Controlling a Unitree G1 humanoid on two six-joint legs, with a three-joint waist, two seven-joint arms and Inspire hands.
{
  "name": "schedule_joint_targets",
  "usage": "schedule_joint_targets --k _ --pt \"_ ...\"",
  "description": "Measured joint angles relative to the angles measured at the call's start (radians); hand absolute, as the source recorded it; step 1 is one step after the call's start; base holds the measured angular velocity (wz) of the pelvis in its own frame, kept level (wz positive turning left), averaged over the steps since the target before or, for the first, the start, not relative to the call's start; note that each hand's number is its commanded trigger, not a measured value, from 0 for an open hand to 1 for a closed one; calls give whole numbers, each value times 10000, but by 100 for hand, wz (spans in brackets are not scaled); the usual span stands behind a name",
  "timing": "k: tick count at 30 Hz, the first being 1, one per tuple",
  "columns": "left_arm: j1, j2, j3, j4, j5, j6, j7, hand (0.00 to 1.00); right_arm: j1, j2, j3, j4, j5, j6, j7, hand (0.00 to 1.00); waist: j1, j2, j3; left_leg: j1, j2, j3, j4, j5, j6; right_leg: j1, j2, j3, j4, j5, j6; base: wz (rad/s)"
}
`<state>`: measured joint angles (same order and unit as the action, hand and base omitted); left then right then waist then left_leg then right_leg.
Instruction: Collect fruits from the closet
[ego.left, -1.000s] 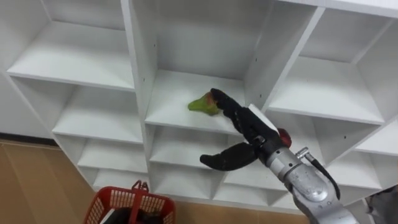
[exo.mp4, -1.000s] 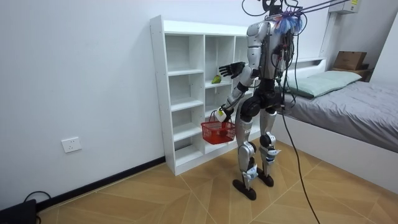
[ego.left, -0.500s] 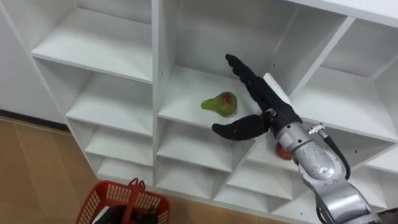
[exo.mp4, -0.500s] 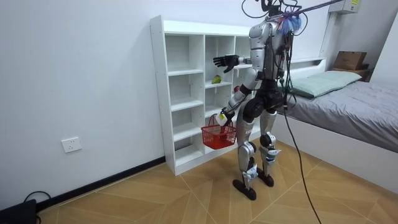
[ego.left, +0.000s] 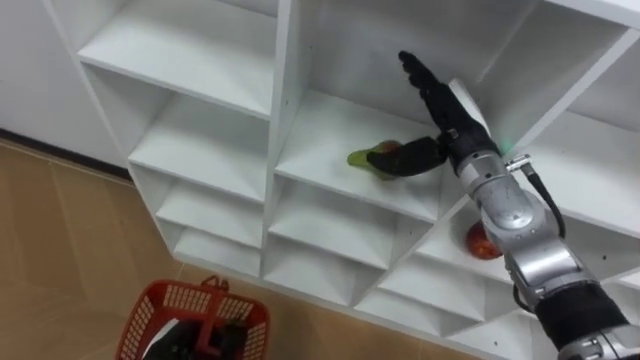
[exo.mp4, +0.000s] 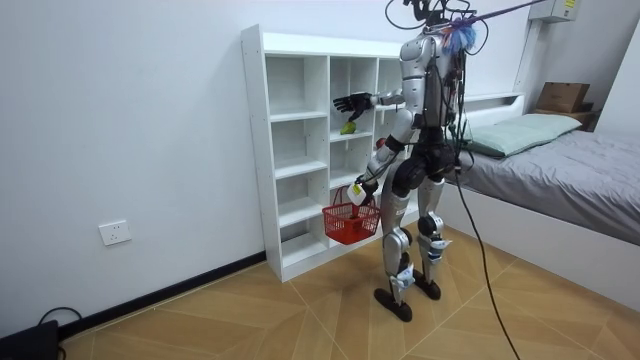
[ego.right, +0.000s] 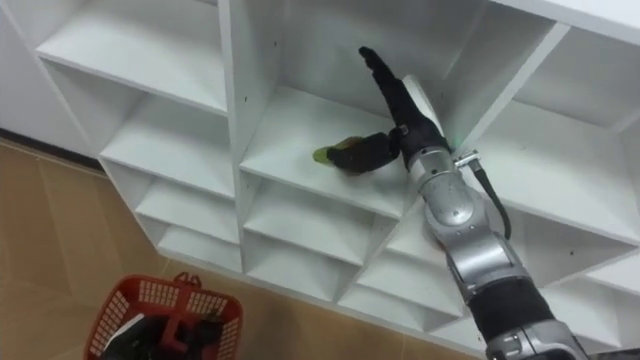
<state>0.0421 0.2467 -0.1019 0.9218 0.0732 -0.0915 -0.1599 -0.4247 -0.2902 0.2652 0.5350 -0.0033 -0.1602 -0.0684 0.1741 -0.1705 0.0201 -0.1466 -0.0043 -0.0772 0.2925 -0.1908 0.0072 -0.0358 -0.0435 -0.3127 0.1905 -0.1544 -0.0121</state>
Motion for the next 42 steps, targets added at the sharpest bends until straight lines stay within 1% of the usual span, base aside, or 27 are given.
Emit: schedule_joint_targets --k 3,4,5,6,9,13,17,22,26,32,42 --pt "-72 -39 -20 0 26 84 54 100 -201 1 14 387 148 -2 -243 0 -26 -15 51 -72 -85 -97 13 27 35 -37 -10 -41 12 -15 23 7" --pt "-146 -38 -24 0 64 100 113 100 -314 -7 20 528 216 2 -309 0 -20 -17 86 -164 -91 -103 57 33 46 -129 -32 -44 108 -18 29 3" --pt "-260 -31 -26 1 71 122 198 100 -439 -22 20 627 242 2 -390 0 -18 -22 172 -269 -93 -117 85 35 52 -234 -47 -45 190 -20 31 0" --pt "-306 -24 -24 1 86 137 226 100 -496 -22 20 682 228 1 -426 0 -9 -29 185 -352 -92 -118 117 34 54 -302 -49 -44 206 -19 31 0" --pt "-436 1 -42 -7 209 167 274 100 -738 -121 13 859 160 -4 -512 0 -6 -48 190 -711 -108 -157 283 84 72 -634 -71 -101 326 -10 16 2" --pt "-404 58 -357 -78 165 167 423 100 -747 -209 45 868 85 -7 -611 0 29 -51 188 -830 -107 -141 288 145 53 -721 -61 -171 335 4 -7 6" --pt "-544 78 -713 -111 166 159 423 100 -755 -269 515 1204 -20 -7 -819 0 124 -92 182 -987 -101 -124 146 268 14 -989 -79 -180 421 15 -27 0" --pt "-620 70 -810 -98 174 151 440 100 -756 -267 888 1833 -65 6 -850 0 272 -98 183 -1135 -99 -125 105 313 8 -1182 -91 -136 487 18 -34 0" --pt "-719 75 -865 -75 172 154 451 100 -895 -271 982 2048 -36 -28 -971 0 258 -119 197 -1161 -106 -133 105 320 18 -1217 -111 -157 505 18 -34 0" --pt "-850 99 -1402 -80 175 154 465 100 -1116 -356 1065 2246 -4 -42 -1031 0 238 -117 206 -1350 -109 -97 128 391 61 -1441 -193 -180 620 25 -44 0" --pt "-1034 148 -1570 -83 176 154 311 100 -1276 -379 1065 2528 -15 -147 -979 0 239 -126 224 -1419 -144 -80 136 444 98 -1550 -257 -188 700 24 -44 0"
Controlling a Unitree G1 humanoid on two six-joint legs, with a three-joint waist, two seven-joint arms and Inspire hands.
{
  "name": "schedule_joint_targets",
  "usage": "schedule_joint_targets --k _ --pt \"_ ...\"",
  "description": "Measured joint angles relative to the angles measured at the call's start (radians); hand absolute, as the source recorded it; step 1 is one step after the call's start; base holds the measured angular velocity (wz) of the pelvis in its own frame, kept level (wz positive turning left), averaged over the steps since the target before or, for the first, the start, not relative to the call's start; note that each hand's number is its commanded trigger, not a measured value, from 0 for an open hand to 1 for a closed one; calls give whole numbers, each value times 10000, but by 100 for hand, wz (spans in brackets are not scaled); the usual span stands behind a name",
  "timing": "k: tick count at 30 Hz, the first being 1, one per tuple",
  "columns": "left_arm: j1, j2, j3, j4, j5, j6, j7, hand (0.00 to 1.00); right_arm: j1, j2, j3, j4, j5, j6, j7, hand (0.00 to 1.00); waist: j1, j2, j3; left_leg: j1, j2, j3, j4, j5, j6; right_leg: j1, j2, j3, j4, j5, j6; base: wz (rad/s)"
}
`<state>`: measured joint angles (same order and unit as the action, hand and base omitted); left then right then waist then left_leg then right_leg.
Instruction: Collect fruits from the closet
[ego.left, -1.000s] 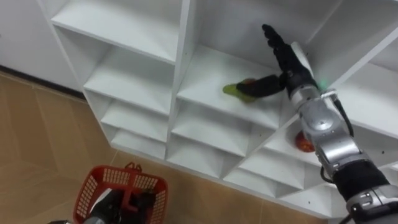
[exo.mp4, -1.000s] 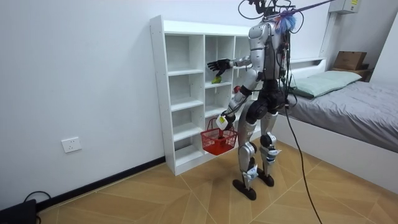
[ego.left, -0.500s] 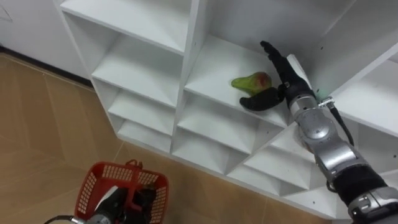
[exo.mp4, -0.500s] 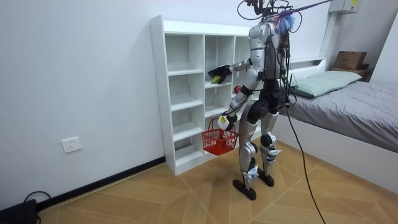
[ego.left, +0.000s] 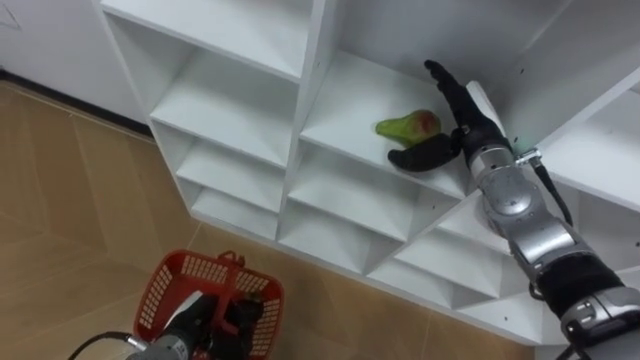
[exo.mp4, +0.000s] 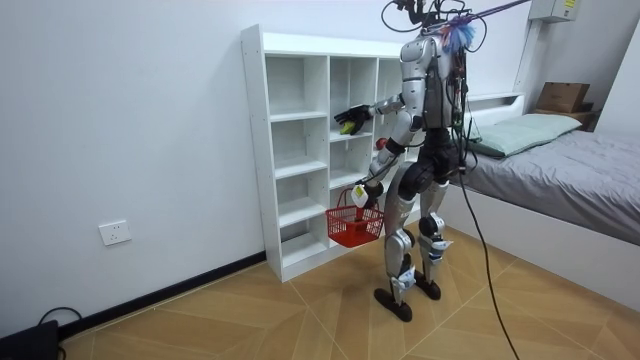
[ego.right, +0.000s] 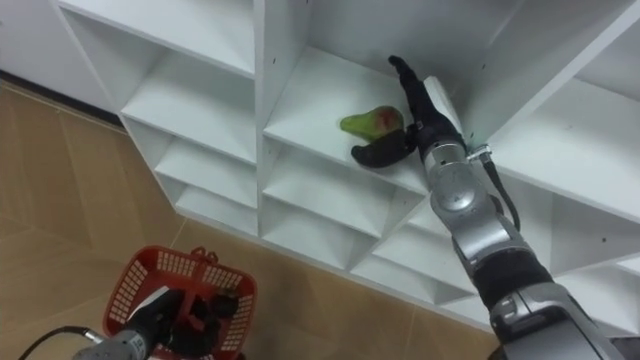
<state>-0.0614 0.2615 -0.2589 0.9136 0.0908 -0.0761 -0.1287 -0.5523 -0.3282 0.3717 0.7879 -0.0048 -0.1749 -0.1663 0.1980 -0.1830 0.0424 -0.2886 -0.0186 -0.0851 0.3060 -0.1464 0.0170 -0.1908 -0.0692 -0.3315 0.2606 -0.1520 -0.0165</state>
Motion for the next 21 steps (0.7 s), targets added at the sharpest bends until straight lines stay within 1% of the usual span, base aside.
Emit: schedule_joint_targets --k 7,8,10,13,15,21 --pt "-74 42 2 0 -1 -1 -99 100 1 -17 0 18 5 -80 78 0 -3 -11 22 -9 -4 8 1 0 0 -13 0 2 -4 0 0 0" --pt "-79 41 1 0 -5 -2 -99 100 -6 -17 0 84 5 -142 78 0 -2 -17 25 -9 -62 4 0 1 -1 -13 1 3 -2 0 0 0" --pt "-81 41 1 0 -5 -2 -99 100 -33 -17 0 214 6 -229 78 0 0 -34 34 -9 -67 -5 -3 3 -1 -13 1 6 -1 -1 0 0" --pt "-80 43 10 0 0 -2 -99 100 -59 -17 -3 266 7 -250 127 0 4 -100 71 -12 -78 -9 -33 23 -1 -36 -7 14 0 -1 0 0" --pt "-81 42 1 3 -2 -1 -100 100 -60 -17 1 307 22 -260 242 0 3 -133 85 -18 -86 -26 -37 25 -2 -48 -4 32 -1 -1 0 0" --pt "-91 43 2 8 -2 4 -95 100 -62 -36 12 453 228 -251 960 0 4 -151 77 -39 -88 -29 -34 35 -8 -88 -1 53 8 2 -3 0"
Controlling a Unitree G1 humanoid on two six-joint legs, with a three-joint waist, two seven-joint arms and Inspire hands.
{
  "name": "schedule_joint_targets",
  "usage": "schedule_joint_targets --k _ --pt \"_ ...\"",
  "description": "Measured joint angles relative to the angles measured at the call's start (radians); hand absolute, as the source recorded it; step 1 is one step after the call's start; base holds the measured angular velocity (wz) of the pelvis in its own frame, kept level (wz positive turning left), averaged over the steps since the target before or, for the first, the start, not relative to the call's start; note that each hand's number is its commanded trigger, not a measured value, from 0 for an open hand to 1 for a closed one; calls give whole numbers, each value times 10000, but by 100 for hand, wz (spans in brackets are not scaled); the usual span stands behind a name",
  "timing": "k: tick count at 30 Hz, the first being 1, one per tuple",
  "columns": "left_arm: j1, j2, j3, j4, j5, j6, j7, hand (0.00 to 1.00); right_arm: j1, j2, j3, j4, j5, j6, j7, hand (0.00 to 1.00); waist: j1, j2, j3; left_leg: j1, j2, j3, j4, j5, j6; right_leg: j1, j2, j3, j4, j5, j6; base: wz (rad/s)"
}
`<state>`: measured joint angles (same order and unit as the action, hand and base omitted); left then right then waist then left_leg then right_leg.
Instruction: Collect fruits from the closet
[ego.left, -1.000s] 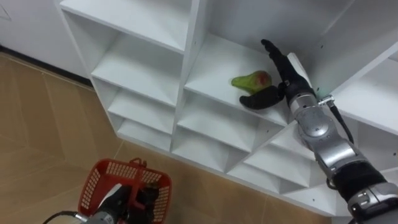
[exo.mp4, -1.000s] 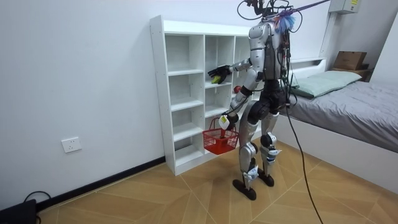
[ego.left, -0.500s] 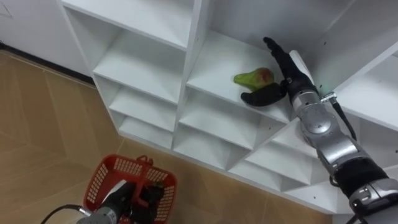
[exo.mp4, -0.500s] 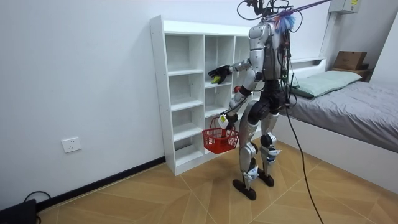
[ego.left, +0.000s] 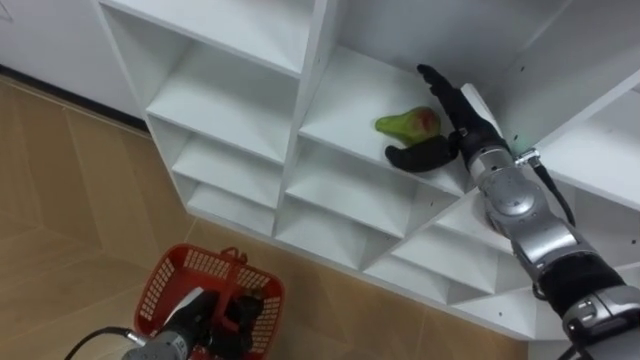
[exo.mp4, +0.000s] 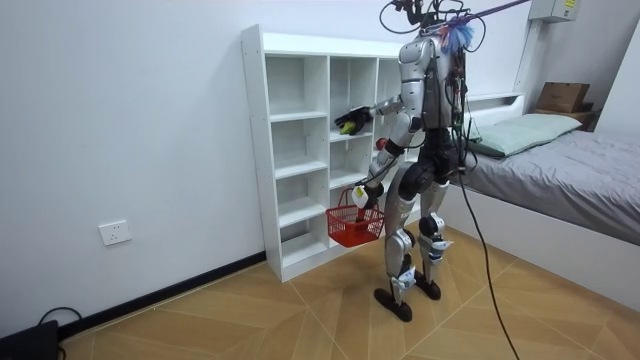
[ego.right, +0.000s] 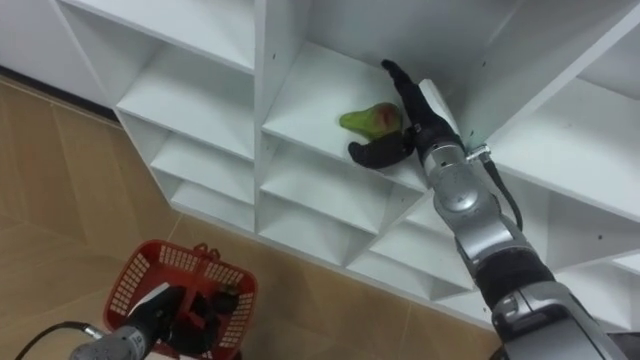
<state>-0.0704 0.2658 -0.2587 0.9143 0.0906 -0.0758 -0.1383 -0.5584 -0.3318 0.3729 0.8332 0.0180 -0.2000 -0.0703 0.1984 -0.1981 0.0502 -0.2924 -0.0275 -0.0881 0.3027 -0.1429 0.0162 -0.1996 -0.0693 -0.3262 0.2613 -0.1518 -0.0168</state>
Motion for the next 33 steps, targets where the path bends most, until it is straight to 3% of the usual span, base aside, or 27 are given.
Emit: schedule_joint_targets --k 13,14,15,17,18,26,33 --pt "-21 -6 11 109 42 16 43 100 -252 -12 -28 626 248 -92 523 0 76 67 34 -14 -7 -101 29 24 -19 -21 -15 -55 130 19 -31 1" --pt "-20 -6 12 116 96 16 43 100 -252 -44 -28 623 248 -96 574 9 74 64 29 -29 -10 -117 28 34 -22 -27 -16 -72 129 19 -32 6" --pt "-25 -6 12 116 113 16 43 100 -254 -79 -29 618 251 -101 640 25 76 77 24 -60 -12 -135 28 46 -26 -50 -16 -83 129 22 -37 5" --pt "-33 -7 11 117 142 16 43 100 -266 -120 -29 621 258 -130 680 93 71 81 10 -90 -17 -174 28 71 -31 -73 -12 -95 128 30 -48 4" --pt "-32 -7 10 121 148 16 43 100 -265 -128 -28 626 264 -135 684 100 71 100 14 -90 -22 -193 28 77 -32 -70 -12 -99 128 31 -50 5" --pt "-29 -37 -40 131 213 17 201 100 -286 -200 -143 635 314 -178 381 100 254 349 -9 16 -23 -207 -86 171 -49 -41 -32 -84 163 44 -70 0" --pt "-29 -37 -41 153 218 17 296 100 -273 -206 -227 622 294 -246 291 100 255 339 -16 37 -28 -204 -118 209 -47 -39 -40 -70 145 44 -70 0"
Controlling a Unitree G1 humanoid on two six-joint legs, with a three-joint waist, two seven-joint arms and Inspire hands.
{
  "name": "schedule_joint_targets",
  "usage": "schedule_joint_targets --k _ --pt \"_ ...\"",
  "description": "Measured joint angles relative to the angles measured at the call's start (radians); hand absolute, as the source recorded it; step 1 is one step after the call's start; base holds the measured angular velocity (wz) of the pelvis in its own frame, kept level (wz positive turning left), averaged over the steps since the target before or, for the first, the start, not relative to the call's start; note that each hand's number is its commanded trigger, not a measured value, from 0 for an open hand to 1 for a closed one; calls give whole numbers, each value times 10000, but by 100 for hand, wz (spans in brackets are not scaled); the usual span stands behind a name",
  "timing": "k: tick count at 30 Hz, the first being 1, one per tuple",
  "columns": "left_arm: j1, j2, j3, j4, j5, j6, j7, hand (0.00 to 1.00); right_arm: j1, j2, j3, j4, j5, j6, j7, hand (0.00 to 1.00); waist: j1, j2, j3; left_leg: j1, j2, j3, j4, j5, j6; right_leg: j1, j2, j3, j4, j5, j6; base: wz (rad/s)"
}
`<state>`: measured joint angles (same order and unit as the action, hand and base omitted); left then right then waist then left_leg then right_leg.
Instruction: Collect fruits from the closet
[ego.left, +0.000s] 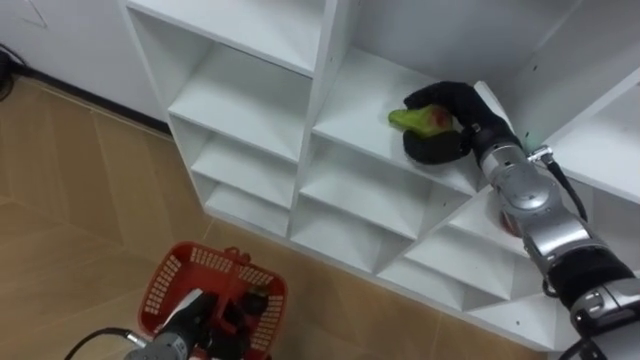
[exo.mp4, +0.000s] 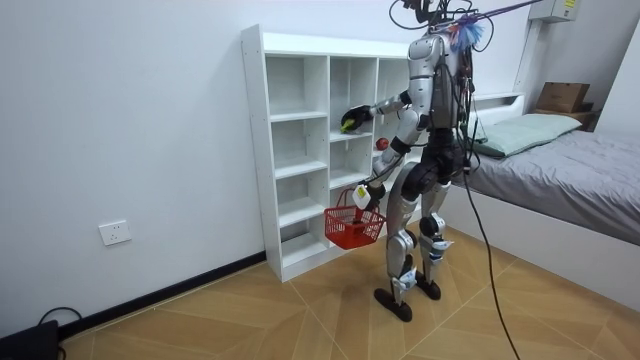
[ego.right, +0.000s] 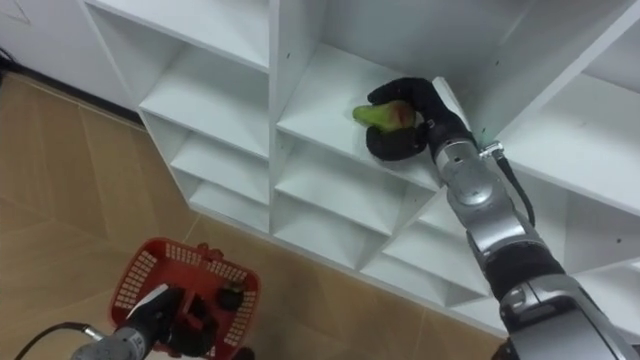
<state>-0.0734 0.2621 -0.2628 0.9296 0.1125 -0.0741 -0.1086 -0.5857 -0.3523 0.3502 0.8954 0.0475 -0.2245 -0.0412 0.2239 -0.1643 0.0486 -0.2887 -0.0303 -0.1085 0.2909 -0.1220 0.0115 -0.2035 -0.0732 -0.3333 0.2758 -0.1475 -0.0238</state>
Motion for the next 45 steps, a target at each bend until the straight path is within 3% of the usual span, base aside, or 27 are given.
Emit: schedule_joint_targets --k 10,19,24,34,40,42,45 --pt "-2 -6 -2 0 -2 1 141 100 12 0 1 5 -14 -1 -24 100 37 -8 -7 150 7 164 -45 25 6 93 1 72 -35 -1 2 -2" --pt "-6 -15 -55 21 0 1 76 100 234 0 1 -76 -130 21 597 100 -48 33 -32 175 11 133 -61 27 6 188 18 17 -184 25 17 1" --pt "0 -132 -51 102 -20 1 35 100 342 21 -2 -235 -125 49 1103 100 -264 204 -154 265 20 135 -90 35 22 276 -18 2 -172 22 24 1" --pt "0 -206 228 144 -9 -7 -171 100 2087 30 -67 -2151 -469 76 1721 100 -582 260 -218 840 24 480 -234 -15 134 677 -43 353 -205 -1 155 -8" --pt "10 -271 235 -177 -30 -15 -148 100 3738 24 -137 -4026 -766 686 2236 100 -968 423 -339 1124 83 901 -353 -42 182 687 5 883 -168 41 189 -21" --pt "25 -300 230 -289 -51 -44 -177 100 4126 37 -147 -4359 -1042 745 2490 100 -1259 458 -348 1313 135 1043 -429 -56 179 783 42 1024 -201 47 182 -23" --pt "46 -425 223 -292 -139 -122 -180 100 4500 133 -156 -4726 -1426 745 2675 100 -1405 514 -361 1524 177 1208 -547 -75 156 879 93 1179 -218 55 167 -24"
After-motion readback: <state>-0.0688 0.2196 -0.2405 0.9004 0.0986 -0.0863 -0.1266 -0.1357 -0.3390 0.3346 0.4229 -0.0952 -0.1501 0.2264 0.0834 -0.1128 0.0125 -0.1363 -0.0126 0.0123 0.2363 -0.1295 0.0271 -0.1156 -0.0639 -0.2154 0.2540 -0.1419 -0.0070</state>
